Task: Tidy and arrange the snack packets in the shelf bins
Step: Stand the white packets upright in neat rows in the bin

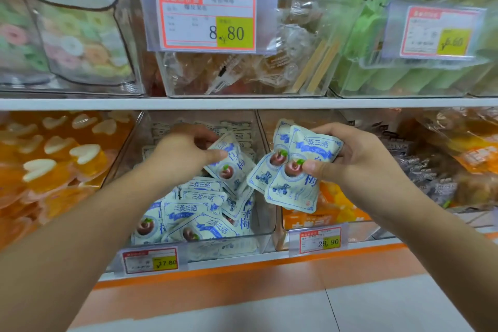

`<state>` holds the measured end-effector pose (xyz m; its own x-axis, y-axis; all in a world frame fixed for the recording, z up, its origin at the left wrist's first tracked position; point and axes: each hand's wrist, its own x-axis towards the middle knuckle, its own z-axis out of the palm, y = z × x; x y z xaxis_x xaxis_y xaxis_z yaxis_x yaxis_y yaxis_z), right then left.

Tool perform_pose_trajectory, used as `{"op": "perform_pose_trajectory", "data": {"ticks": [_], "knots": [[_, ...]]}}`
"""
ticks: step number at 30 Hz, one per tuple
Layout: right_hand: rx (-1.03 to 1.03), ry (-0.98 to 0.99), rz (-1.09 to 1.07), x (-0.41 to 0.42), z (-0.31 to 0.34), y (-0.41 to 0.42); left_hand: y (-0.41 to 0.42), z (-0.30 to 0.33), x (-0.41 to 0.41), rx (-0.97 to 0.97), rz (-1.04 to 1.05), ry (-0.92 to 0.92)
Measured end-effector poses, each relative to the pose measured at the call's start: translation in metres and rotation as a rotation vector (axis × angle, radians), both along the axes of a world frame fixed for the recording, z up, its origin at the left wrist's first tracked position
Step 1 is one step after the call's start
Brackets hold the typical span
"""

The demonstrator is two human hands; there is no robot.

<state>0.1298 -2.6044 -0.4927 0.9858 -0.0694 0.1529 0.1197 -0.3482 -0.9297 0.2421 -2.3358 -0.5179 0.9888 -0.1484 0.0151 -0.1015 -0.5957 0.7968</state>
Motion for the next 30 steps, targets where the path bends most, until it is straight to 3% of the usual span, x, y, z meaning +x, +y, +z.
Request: {"op": "perform_pose_trajectory", "data": {"ticks": [4,13,17,25,30], "knots": [[-0.082,-0.024,0.089,-0.002,0.004,0.014,0.007,0.018,-0.02,-0.297,-0.035,0.036],[-0.259,-0.017,0.093,0.0,0.008,0.045,-0.01,0.037,-0.053,-0.466,-0.179,0.132],[-0.4,-0.108,0.02,-0.002,0.007,0.052,-0.013,0.036,-0.062,-0.35,-0.411,0.055],[-0.002,0.015,0.15,0.006,-0.002,0.047,-0.014,0.025,-0.061,-0.504,-0.351,0.061],[0.066,0.024,0.106,0.006,-0.002,0.039,-0.014,0.02,-0.063,-0.468,-0.367,0.024]]}}
